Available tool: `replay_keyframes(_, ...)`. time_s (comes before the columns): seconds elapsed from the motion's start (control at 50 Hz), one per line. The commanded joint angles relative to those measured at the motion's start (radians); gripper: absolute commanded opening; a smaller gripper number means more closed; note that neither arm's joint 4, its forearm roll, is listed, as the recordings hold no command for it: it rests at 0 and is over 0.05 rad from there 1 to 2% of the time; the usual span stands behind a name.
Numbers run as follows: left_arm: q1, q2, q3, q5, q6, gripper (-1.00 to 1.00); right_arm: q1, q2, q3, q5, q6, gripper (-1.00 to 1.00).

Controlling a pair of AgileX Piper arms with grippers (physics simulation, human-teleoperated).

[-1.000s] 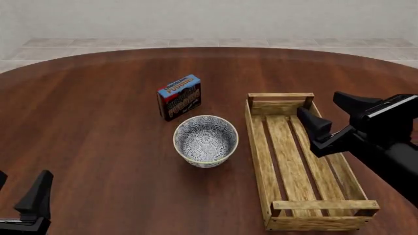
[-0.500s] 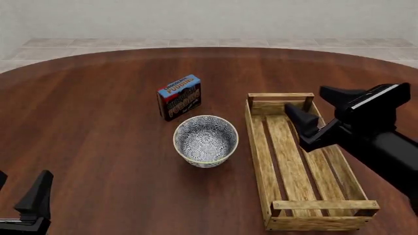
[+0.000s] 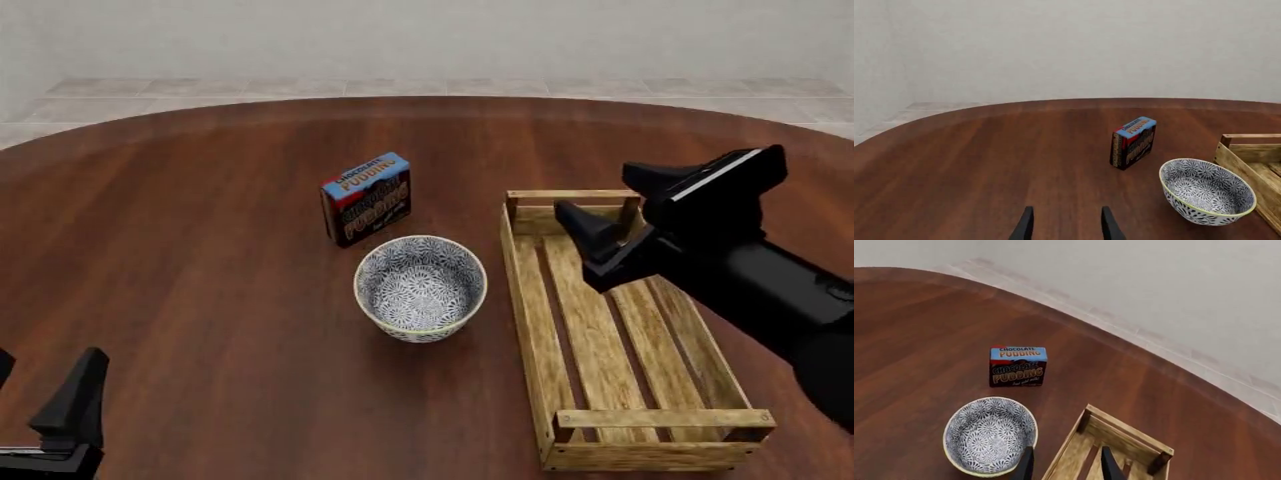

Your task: Pick up the bowl on the left and put it in the tray.

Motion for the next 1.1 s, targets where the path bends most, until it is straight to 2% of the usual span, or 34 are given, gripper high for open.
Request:
replay_keyframes(0.02,0.000,0.000,0.000,0.000,0.000,1.00,0.007,0.043,-0.037,0.010,-0.003,1.00)
replay_keyframes(0.28,0.000,0.000,0.000,0.000,0.000,1.00,0.014,0.101,-0.084,0.020,-0.018,1.00)
replay_keyframes(0.38,0.000,0.000,0.000,0.000,0.000,1.00,0.006,0.147,-0.116,0.025,0.004,1.00)
replay_keyframes(0.64,0.000,0.000,0.000,0.000,0.000,1.00,-0.009,0.254,-0.175,0.009,-0.006,1.00)
replay_keyframes(0.92,0.000,0.000,0.000,0.000,0.000,1.00,0.012,0.337,-0.197,-0.009,-0.065,1.00)
replay_keyframes(0.94,0.000,0.000,0.000,0.000,0.000,1.00,0.014,0.341,-0.193,-0.014,-0.084,1.00)
replay_keyframes(0.98,0.000,0.000,0.000,0.000,0.000,1.00,0.015,0.342,-0.197,-0.010,-0.075,1.00)
replay_keyframes(1.1,0.000,0.000,0.000,0.000,0.000,1.00,0.029,0.354,-0.205,-0.004,-0.102,1.00)
